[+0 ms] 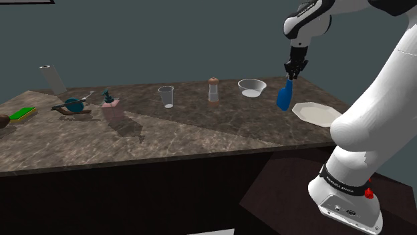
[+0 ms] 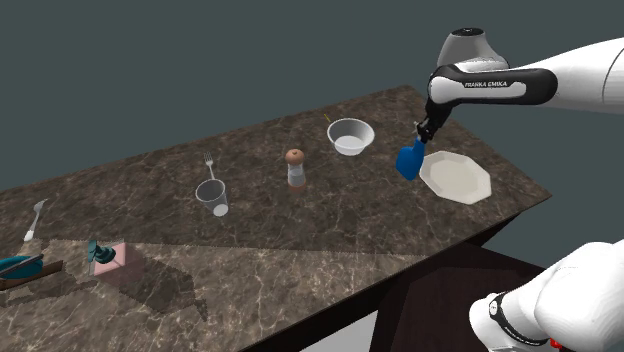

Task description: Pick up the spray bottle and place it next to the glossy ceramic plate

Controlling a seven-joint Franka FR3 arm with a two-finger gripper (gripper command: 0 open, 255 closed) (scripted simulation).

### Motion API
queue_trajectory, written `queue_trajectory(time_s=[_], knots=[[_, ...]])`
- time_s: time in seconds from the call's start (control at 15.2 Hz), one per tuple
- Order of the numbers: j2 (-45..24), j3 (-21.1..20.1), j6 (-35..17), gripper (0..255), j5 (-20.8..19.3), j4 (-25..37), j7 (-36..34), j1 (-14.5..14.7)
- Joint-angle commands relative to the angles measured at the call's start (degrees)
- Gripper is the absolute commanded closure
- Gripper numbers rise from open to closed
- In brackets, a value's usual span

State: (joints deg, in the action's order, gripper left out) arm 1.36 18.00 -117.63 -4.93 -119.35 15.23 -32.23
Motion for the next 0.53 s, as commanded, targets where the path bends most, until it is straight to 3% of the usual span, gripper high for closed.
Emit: queue_trajectory(time_s=[0.0, 0.13, 0.2, 0.46], knots=[[-0.01, 0.0, -0.02, 255, 0.0, 0.0, 0.0, 0.0], [-0.01, 0.0, -0.02, 255, 0.0, 0.0, 0.0, 0.0], [0.0, 0.0, -0.02, 0, 0.0, 0.0, 0.0, 0.0], [0.0, 0.0, -0.02, 0, 0.0, 0.0, 0.0, 0.0]])
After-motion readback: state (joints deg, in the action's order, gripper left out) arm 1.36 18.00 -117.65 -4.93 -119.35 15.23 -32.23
